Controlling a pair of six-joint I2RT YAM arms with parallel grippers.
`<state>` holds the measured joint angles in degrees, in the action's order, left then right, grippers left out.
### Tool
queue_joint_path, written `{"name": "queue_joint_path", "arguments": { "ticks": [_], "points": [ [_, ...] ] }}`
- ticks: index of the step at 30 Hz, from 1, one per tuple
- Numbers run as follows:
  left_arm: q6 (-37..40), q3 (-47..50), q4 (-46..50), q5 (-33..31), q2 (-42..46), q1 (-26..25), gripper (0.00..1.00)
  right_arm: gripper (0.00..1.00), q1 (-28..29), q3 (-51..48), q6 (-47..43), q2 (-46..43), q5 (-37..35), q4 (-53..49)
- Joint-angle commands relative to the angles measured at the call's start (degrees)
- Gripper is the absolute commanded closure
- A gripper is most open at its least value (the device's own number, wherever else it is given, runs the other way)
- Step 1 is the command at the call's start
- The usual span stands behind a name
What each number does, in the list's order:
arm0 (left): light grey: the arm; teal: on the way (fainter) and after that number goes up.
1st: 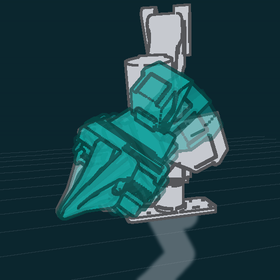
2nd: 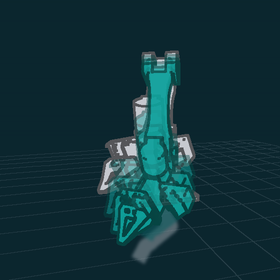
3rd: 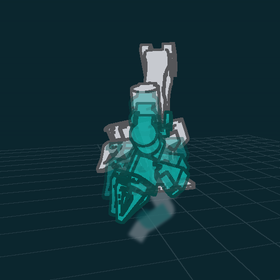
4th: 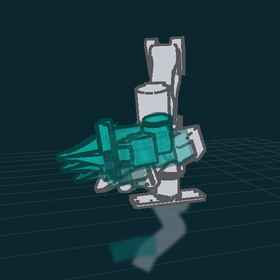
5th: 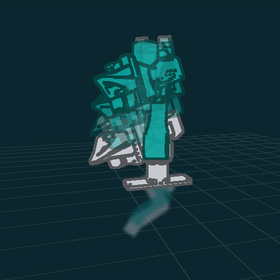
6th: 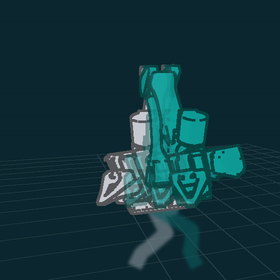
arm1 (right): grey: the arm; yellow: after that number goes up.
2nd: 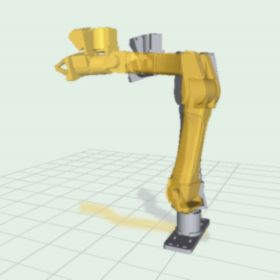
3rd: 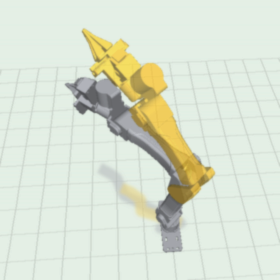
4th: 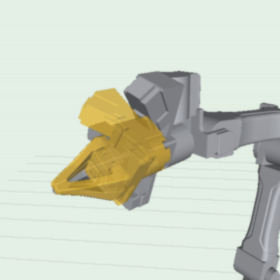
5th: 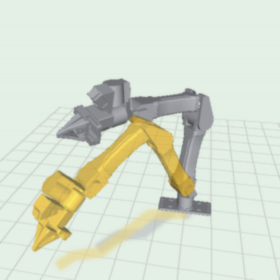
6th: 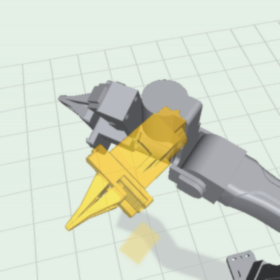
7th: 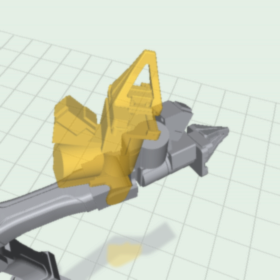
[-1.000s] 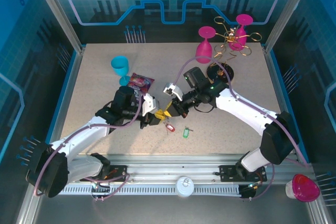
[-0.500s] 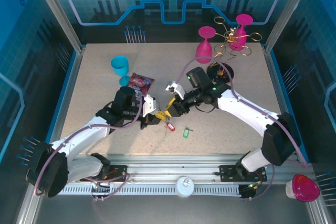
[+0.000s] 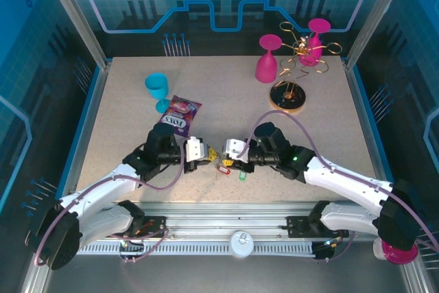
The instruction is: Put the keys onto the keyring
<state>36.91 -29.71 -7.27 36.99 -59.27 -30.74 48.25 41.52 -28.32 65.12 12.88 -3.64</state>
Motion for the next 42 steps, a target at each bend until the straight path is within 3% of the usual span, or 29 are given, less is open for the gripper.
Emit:
{"name": "queue_joint_path", "arguments": {
  "ticks": [1, 11, 31, 35, 39, 42],
  "points": [
    [2.7, 0.5, -1.3, 0.0, 1.1, -0.7, 1.00, 0.69, 1.5, 1.2, -4.9, 1.0, -5.6, 4.8],
    [3.4, 0.1, 0.2, -0.6, 0.8, -1.2, 1.00, 0.79, 2.7, 2.7, -5.3, 2.8, -3.8, 4.4],
    [4.0, -2.5, 4.5, -2.1, -0.5, -1.4, 1.00, 0.81, 3.9, 4.3, -5.2, 4.6, -3.4, 3.9],
    [3.8, -2.9, 4.7, -1.8, -0.8, -1.5, 1.00, 0.86, 4.3, 4.9, -5.3, 5.5, -3.8, 3.3],
    [3.7, -3.6, 5.7, -1.5, -0.5, -1.6, 1.00, 0.99, 4.6, 5.5, -5.7, 5.9, -4.4, 2.4],
    [3.3, -4.2, 6.8, -1.9, 0.2, -1.6, 1.00, 1.00, 4.4, 5.3, -5.2, 5.5, -4.2, 2.3]
  ]
}}
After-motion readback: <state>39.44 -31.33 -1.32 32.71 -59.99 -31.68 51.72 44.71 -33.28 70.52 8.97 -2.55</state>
